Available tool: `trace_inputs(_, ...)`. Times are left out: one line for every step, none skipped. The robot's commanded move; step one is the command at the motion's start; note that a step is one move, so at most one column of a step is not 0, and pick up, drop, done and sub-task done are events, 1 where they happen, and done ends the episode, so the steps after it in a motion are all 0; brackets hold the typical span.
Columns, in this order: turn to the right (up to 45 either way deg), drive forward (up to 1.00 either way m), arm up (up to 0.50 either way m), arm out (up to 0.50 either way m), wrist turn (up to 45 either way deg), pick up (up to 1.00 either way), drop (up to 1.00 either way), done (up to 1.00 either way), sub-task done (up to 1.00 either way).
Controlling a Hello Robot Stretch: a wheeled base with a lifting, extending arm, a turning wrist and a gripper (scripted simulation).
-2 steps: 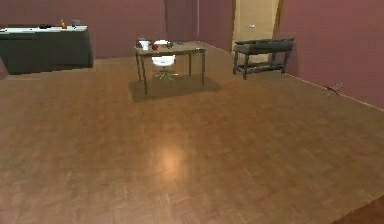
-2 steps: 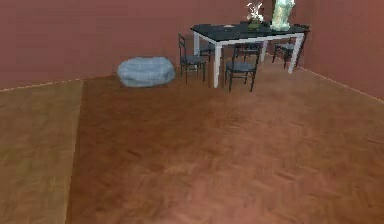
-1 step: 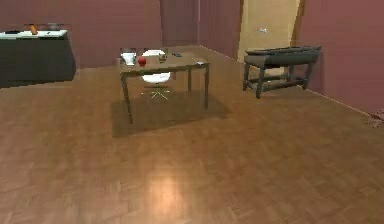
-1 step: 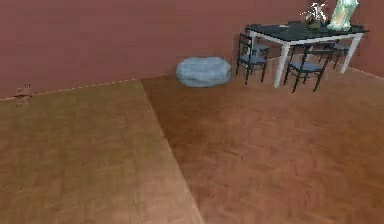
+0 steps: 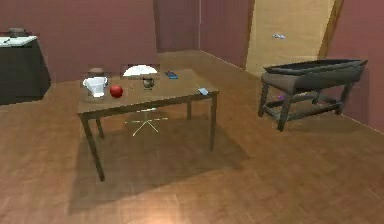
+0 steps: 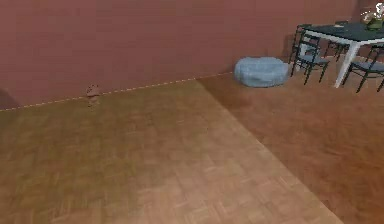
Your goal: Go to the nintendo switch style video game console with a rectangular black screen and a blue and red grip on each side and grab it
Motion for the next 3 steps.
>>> trace_inputs(0.0, 1.00, 0.00, 0.00, 0.0, 0.00, 0.00, 0.00, 0.00)
trace_inputs(-12.0, 0.00, 0.00, 0.00, 0.0, 0.00, 0.00, 0.00, 0.00)
trace_inputs(-3.0, 0.00, 0.00, 0.00, 0.0, 0.00, 0.00, 0.00, 0.00)
